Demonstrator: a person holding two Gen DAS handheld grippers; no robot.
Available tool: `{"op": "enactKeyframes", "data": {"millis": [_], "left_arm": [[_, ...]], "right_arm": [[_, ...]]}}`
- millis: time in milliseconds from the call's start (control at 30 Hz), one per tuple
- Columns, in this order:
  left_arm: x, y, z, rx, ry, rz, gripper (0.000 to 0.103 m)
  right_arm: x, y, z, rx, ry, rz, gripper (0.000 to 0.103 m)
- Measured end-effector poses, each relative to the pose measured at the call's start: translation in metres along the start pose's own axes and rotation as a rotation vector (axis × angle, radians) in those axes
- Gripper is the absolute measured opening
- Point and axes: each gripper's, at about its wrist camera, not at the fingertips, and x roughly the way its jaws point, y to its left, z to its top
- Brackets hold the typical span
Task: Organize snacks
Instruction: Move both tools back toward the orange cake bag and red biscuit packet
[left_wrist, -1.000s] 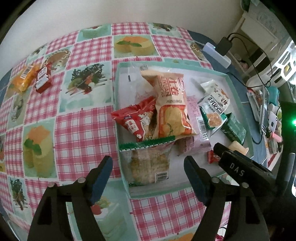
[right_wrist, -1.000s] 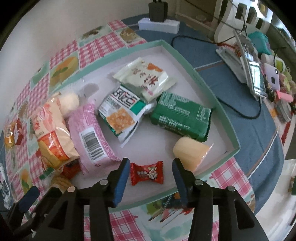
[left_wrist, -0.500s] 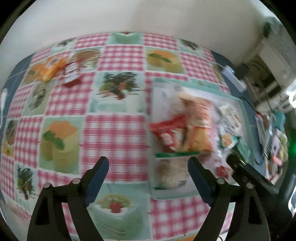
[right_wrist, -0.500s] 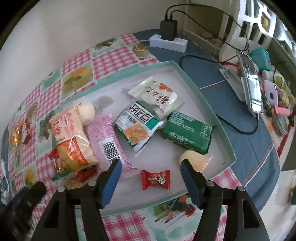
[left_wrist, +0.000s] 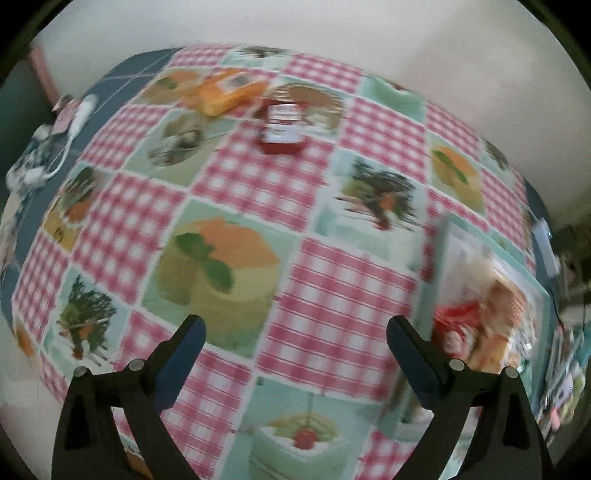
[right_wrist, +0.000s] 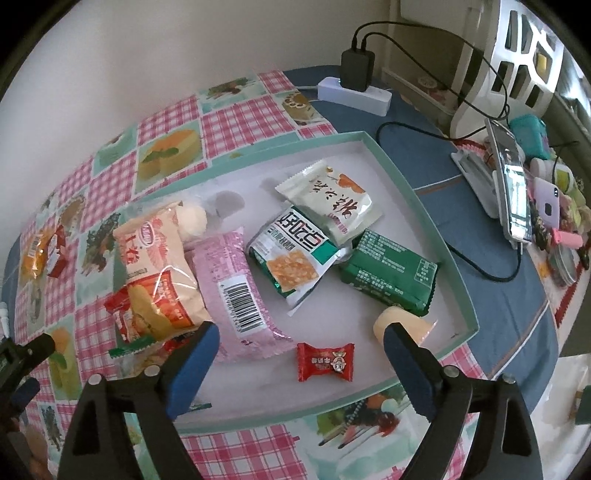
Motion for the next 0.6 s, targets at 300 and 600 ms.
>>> {"op": "enactKeyframes", "data": {"millis": [300,600], "left_arm": [[0.005,0.027,0.014,-0.051,-0.01,0.068,0.098],[-0.004,0.024,0.022,0.048,-0.072,0.149,0.098]], "right_arm": [[-0.019,0.016,-0.001,-0.018,-0.065,0.058,0.103],[-0.036,0.044,-0.005,-0.077,-0.151,0.085,0.103]]}}
